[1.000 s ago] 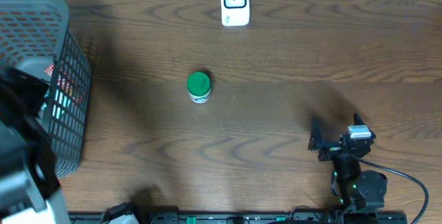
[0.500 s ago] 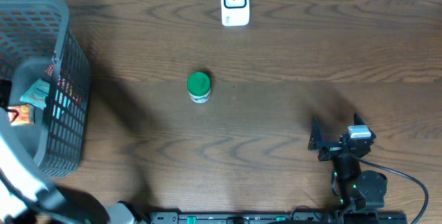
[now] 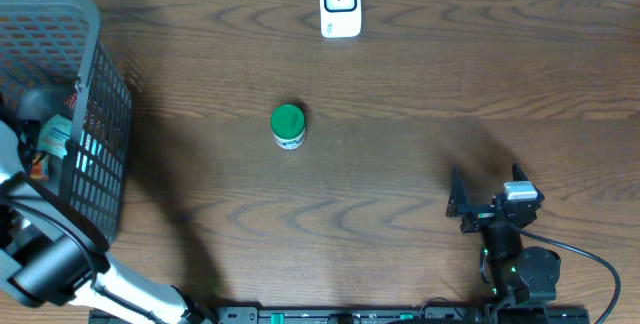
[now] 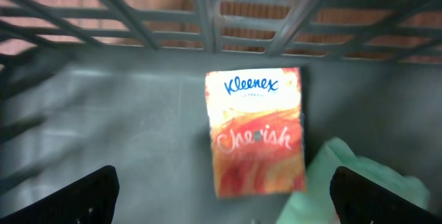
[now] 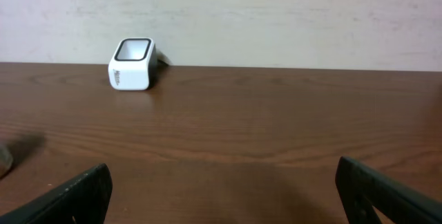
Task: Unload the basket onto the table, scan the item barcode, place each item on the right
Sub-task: 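Reach the left gripper into the basket and grasp the Kleenex pack, then carry the Kleenex pack toward the scanner with the left gripper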
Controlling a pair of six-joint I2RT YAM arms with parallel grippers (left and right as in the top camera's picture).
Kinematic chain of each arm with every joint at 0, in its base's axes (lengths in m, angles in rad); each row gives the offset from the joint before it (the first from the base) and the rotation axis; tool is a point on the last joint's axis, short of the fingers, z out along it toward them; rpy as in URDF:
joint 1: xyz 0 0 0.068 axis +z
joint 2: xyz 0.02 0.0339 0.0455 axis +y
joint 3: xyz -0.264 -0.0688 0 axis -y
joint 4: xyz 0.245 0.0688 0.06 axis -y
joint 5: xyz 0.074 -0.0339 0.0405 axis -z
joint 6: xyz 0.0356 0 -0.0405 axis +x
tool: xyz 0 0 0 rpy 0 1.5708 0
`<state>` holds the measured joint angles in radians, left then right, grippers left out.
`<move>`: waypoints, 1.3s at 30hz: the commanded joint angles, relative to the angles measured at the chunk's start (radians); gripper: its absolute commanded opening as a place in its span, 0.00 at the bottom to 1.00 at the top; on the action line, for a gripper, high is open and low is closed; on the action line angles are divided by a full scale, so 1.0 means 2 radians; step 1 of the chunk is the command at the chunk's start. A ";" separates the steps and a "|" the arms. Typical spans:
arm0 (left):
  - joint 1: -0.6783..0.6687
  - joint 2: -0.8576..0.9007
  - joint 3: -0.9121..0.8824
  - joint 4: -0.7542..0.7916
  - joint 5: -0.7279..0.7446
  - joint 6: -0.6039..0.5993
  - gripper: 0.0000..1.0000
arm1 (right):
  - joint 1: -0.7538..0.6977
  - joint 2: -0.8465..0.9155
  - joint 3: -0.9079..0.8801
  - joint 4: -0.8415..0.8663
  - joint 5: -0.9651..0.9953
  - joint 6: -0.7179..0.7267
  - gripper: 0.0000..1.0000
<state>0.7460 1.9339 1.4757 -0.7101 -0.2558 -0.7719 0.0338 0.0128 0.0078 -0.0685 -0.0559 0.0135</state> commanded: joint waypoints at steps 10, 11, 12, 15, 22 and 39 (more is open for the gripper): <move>0.002 0.074 0.002 0.036 -0.001 -0.008 0.98 | 0.003 -0.001 -0.001 -0.001 0.001 -0.002 0.99; 0.002 0.078 0.002 0.036 -0.001 -0.008 0.98 | 0.003 -0.001 -0.001 -0.001 0.001 -0.002 0.99; 0.002 0.080 0.002 0.036 -0.001 -0.007 0.98 | 0.003 -0.001 -0.001 -0.001 0.001 -0.002 0.99; 0.002 0.082 0.001 0.032 -0.001 -0.007 0.99 | 0.003 -0.001 -0.001 -0.001 0.001 -0.002 0.99; 0.002 0.080 0.002 0.025 -0.001 0.035 0.70 | 0.003 -0.001 -0.001 -0.001 0.001 -0.002 0.99; 0.002 -0.098 0.002 -0.040 0.003 0.045 0.52 | 0.003 -0.001 -0.001 -0.001 0.001 -0.002 0.99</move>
<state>0.7464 1.8656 1.4788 -0.7746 -0.2478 -0.6979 0.0338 0.0128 0.0078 -0.0685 -0.0559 0.0135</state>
